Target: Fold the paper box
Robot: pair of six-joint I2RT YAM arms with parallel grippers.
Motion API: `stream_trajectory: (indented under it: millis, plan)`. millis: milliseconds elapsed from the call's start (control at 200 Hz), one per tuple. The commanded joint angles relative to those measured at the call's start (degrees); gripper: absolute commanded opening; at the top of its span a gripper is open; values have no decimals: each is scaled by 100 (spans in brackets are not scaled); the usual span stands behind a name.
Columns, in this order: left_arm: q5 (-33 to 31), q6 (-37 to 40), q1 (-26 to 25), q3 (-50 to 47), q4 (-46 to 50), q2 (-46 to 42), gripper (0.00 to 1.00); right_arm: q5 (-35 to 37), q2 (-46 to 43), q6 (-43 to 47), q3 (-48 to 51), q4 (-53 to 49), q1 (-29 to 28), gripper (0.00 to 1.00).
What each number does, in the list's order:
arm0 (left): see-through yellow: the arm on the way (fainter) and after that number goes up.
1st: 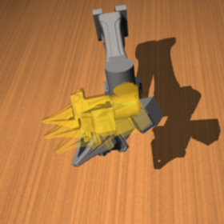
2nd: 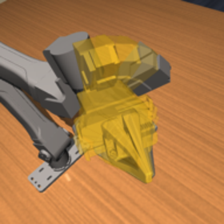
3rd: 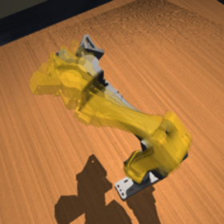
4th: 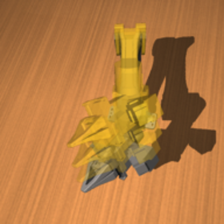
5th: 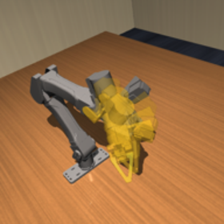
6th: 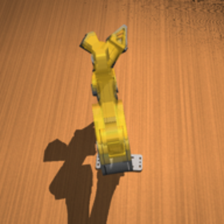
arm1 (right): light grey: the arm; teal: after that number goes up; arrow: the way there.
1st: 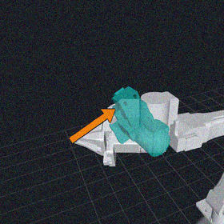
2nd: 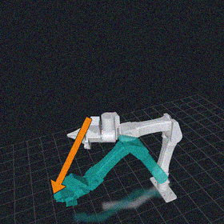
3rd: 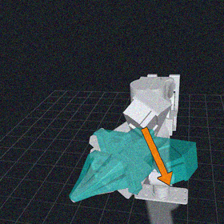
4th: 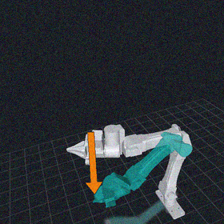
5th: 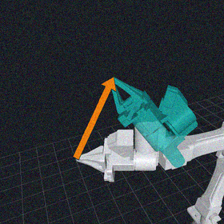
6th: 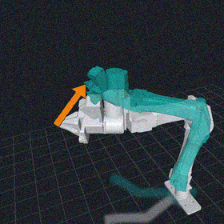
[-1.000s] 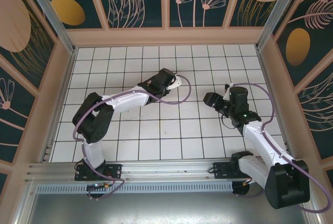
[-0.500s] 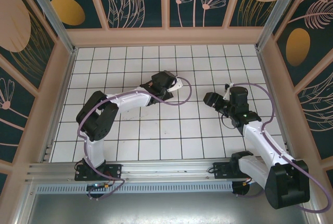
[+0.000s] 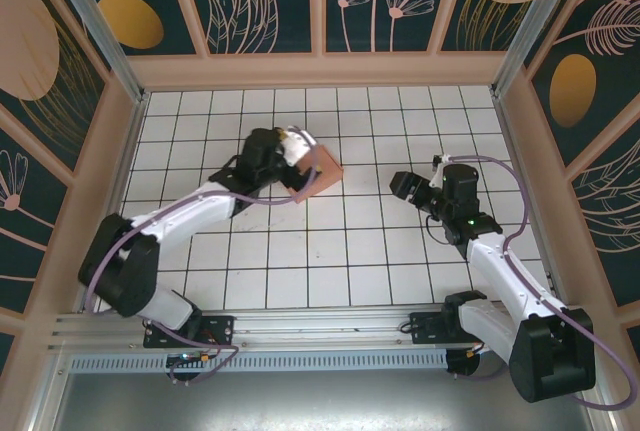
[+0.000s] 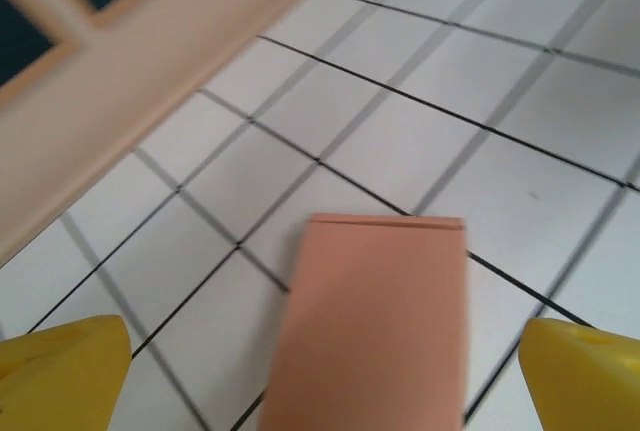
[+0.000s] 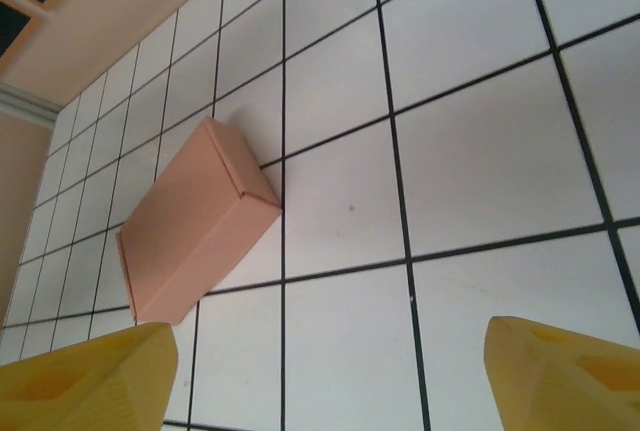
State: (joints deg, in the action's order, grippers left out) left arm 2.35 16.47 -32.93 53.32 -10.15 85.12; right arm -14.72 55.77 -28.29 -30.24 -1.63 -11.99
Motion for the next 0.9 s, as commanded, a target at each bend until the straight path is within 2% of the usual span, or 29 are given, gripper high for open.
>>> stream_trajectory:
  millis: [0,170,305,410,455,541,691,761,891]
  plan:
    - [-76,-1001,450,-799,-973,-493,99,731,-17,659,-193,451,45,88]
    - [-895,-1365,1159,-2094,-2000,-1294,99,2163,-2,1421,85,1482,64,98]
    - [-1670,-1254,1583,-2778,-2559,-1656,99,2710,201,2306,706,2989,143,99]
    - [-1493,-1423,2164,-3187,-2799,-1681,99,2831,587,2623,1172,4009,357,99]
    - [-1472,-1380,2357,-3345,-2942,-1618,99,2826,772,2667,1299,4270,474,99]
    - [-1195,-1282,2661,-3767,-3926,-1446,99,2749,1155,2701,1604,5078,729,99]
    - [-924,-1533,2945,-3980,-5245,-795,99,2390,1891,2511,1903,6446,1220,99]
    - [-540,-1792,3122,-3944,-5603,-545,99,2110,2239,2382,2002,7049,1431,99]
    - [-783,-1970,3205,-4015,-6384,223,99,1644,2807,2371,1936,7387,1594,99]
